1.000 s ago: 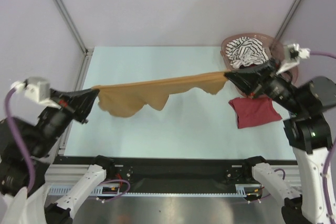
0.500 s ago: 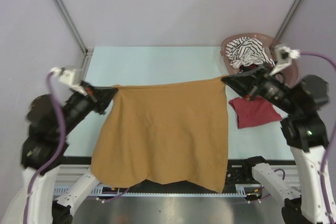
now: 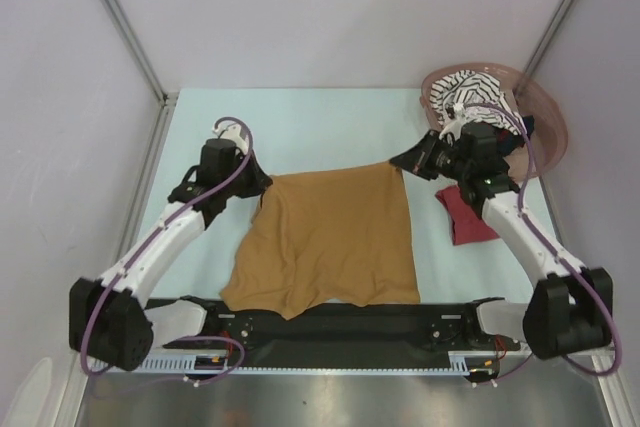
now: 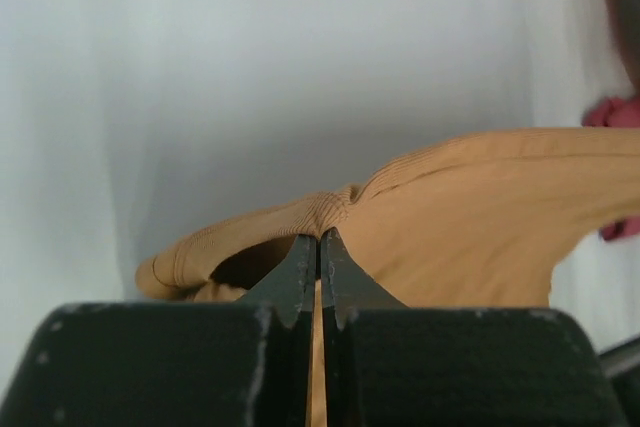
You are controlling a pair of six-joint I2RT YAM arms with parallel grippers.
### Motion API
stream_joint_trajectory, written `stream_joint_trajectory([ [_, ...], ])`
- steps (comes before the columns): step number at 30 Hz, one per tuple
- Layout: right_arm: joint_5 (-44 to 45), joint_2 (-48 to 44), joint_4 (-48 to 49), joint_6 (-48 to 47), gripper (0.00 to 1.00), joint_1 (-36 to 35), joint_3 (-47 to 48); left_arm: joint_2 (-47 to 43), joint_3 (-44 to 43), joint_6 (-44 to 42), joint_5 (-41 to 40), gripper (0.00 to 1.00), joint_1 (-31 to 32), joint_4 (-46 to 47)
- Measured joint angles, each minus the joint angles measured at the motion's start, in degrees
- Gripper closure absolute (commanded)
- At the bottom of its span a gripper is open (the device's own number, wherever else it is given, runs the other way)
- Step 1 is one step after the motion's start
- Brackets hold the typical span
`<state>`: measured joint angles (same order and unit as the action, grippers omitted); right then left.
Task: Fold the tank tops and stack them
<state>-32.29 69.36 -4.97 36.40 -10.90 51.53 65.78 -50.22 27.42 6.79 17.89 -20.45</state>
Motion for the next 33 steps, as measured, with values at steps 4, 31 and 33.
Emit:
stream_joint_trajectory([
  [4, 0.44, 10.95, 6.25, 0.96, 1.00, 0.79, 3.91, 10.71, -3.32, 1.29, -2.25, 1.00, -0.13, 4.98],
  [31, 3.48, 54.73, 12.74, 2.10, 0.24, 7.17, 43.80, 50.36, -46.58, -0.55, -6.05, 0.00, -6.38, 1.20],
  [33, 3.45, 49.05, 13.31, 1.90, 0.28, 7.15, 36.17, 44.94, -41.00, -0.44, -7.13, 0.00, -6.32, 0.70],
])
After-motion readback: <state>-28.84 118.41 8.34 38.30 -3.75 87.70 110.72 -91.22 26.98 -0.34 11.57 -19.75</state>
